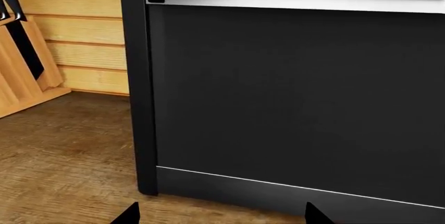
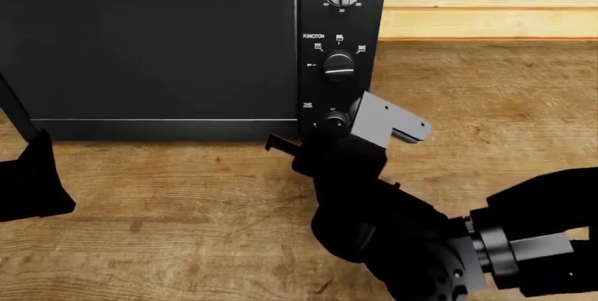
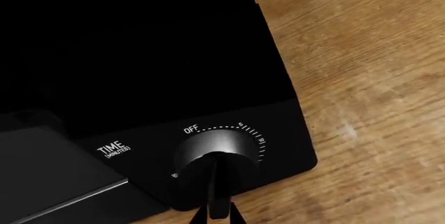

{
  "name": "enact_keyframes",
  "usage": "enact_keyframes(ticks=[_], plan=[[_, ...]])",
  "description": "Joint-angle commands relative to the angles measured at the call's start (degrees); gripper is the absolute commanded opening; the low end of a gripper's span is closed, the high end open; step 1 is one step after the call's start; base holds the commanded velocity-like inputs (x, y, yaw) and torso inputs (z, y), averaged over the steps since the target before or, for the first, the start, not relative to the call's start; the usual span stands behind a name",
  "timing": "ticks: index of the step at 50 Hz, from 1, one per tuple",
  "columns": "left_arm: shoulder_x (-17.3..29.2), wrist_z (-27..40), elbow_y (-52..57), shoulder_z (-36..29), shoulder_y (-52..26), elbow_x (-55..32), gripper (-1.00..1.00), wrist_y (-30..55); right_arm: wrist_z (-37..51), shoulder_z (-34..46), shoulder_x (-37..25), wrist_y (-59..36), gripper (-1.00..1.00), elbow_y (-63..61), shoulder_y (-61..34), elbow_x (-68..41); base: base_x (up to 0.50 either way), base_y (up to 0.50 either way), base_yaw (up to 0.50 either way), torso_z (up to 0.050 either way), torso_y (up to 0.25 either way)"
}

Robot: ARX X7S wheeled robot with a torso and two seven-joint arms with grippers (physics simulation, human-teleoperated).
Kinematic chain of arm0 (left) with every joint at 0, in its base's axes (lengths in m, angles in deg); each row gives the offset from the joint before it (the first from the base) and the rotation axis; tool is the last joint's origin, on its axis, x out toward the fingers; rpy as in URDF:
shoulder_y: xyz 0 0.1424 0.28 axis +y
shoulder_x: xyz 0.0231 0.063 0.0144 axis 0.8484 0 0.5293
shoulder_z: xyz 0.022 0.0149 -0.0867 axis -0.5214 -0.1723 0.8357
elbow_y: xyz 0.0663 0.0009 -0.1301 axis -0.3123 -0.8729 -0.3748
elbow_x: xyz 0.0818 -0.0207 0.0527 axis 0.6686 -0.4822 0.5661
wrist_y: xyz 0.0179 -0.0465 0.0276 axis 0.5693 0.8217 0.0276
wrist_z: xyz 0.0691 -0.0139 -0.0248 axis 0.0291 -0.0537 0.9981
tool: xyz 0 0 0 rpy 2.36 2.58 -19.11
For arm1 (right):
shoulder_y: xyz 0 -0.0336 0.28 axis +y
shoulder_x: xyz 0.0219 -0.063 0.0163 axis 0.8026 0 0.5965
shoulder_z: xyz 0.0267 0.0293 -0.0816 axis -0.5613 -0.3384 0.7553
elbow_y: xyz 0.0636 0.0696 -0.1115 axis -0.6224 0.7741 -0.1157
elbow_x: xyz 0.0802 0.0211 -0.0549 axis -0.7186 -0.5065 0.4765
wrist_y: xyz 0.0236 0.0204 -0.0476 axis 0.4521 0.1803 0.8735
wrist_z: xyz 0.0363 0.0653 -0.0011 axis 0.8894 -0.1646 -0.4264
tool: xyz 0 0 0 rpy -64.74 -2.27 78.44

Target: Turn on the toaster oven by setting the timer.

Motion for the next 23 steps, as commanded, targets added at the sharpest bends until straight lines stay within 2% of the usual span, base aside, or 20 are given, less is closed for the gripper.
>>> enact_keyframes(ticks=[1,23], plan=[[0.1,0.1,-0.4,-1.5,-0.9,0.7,1.0,-0.3,-4.0,-4.3,-1.5,0.8,-1.0,2.1,0.2,5.1,0.01,0.0,0.0,0.0,0.0],[0.2,-0.3,0.1,-0.2,0.4,0.4,1.0,-0.5,-10.1,-10.7,-3.0,3.8,-1.0,0.6,5.0,3.9,0.0,0.0,0.0,0.0,0.0]])
